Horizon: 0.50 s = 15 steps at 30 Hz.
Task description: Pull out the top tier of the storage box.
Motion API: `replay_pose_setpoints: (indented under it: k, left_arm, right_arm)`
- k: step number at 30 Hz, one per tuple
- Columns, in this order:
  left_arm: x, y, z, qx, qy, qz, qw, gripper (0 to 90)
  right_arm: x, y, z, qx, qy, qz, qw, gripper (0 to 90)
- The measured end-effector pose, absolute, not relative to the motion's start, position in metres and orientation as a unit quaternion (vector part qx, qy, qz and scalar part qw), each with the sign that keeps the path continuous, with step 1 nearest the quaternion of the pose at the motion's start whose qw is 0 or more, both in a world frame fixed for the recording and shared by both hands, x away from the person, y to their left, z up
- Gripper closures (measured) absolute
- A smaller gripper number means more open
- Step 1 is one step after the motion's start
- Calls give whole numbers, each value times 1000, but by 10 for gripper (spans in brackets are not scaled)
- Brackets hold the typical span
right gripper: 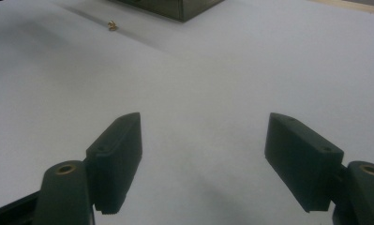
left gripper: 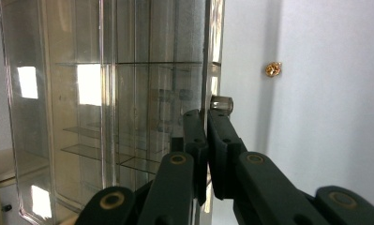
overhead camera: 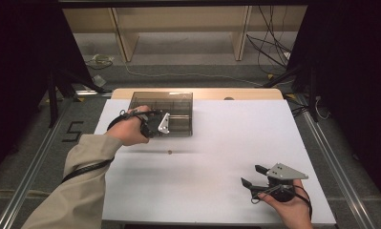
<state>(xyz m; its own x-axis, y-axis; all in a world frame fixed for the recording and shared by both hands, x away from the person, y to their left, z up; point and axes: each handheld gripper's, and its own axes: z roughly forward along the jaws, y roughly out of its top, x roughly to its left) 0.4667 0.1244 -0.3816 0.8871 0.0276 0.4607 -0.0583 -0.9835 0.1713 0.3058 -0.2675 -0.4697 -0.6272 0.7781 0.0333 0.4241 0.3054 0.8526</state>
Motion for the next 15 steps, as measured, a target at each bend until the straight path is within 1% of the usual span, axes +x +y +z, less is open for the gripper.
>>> replay_pose_setpoints:
  k: [15]
  left_arm:
    - [461,125,-382,967,-11,238,90,868]
  right_arm:
    - [306,-267,-470,384,783,447,198,284]
